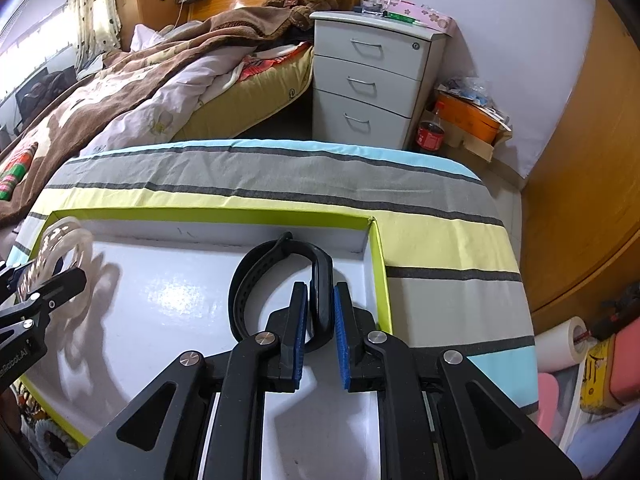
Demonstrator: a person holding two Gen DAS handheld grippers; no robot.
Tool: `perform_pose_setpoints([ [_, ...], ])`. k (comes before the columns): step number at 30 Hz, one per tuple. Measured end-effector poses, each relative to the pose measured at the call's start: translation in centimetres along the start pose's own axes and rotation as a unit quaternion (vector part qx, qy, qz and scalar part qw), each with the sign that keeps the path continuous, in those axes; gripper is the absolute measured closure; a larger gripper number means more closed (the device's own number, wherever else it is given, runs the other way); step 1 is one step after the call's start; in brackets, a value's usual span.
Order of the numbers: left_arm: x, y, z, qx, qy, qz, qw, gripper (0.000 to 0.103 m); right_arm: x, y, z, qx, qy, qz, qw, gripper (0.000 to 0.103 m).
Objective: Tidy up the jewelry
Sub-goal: 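Release claw clip with left tool while right tool releases band in box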
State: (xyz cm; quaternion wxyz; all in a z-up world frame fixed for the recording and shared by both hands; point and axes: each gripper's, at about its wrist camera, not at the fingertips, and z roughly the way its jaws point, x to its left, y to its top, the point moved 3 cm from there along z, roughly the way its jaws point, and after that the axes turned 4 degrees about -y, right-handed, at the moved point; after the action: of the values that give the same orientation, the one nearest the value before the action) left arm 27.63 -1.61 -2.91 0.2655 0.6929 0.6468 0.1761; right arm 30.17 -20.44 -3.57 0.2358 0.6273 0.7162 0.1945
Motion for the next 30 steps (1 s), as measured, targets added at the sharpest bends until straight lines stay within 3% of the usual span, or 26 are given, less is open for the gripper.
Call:
perform_pose_setpoints([
  [3,0.1,0.0,0.0,0.001,0.0,-0.002,1.0,0.053,0.1,-0.1,-0.2,-0.003,0.002,0.0,1.0,0.084],
  [8,0.3,0.0,-0.3,-0.002,-0.002,-0.008,1.0,0.049,0.2,-0.1,-0.7,-0.009,0.01,0.001,1.0,0.07],
  [16,0.4,0.2,-1.5,-0.012,-0.008,-0.016,0.9998,0.038,0.4,-0.1,-2.2,-0.026,0.016,0.008,0.999,0.064],
  [30,-0.4,-0.3,-6.1,-0.038,-0.021,-0.014,0.999,0.038,0.2,-1.3,-6.7,-0.059,0.029,0.027,0.997,0.063],
])
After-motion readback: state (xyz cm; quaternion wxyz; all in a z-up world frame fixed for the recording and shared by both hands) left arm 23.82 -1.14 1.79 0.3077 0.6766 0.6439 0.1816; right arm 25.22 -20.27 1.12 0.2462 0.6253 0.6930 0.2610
